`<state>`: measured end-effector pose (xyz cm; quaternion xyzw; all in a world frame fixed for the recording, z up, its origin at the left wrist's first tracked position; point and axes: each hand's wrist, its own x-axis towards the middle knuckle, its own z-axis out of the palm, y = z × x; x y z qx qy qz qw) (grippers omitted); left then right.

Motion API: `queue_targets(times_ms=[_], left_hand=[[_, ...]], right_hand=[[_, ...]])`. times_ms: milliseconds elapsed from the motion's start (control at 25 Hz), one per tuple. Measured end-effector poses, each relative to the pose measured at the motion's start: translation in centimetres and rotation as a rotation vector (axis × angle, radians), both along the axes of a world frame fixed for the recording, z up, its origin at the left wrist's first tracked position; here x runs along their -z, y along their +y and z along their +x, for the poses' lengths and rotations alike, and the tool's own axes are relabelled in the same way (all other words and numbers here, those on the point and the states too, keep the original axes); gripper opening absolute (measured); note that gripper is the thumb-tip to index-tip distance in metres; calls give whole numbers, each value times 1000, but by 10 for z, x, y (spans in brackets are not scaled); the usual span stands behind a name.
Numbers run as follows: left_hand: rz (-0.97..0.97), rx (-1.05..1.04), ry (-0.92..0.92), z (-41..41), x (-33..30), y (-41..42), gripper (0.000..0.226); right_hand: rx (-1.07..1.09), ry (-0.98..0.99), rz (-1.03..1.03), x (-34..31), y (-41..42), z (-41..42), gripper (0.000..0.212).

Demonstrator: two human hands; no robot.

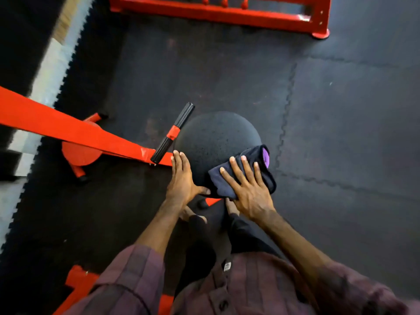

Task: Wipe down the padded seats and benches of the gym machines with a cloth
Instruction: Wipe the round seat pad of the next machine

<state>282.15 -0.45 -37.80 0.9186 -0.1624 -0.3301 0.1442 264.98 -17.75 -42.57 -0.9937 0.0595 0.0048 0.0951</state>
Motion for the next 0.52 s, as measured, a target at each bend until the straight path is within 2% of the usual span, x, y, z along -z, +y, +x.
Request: queue_targets(times_ms=[80,160,200,320,400,520], left_hand=[[26,-38,-6,-2,1,-3,163],[11,-35,-22,-1,5,-2,162],[12,-29,-32,0,7,-2,162],[43,-2,-30,2,6,-5,159],[52,3,-13,5,3,-5,159],[50,11,-2,7,3,-4,161]], right_hand=[[167,19,-23,0,-5,24,82],[338,66,43,-5,8,62,80],[316,78,70,-7,14,70,79],[-2,45,28,-3,7,33,79],[-47,41,-18,-7,-14,6,82],[303,82,-33,-3,-16,49,80]])
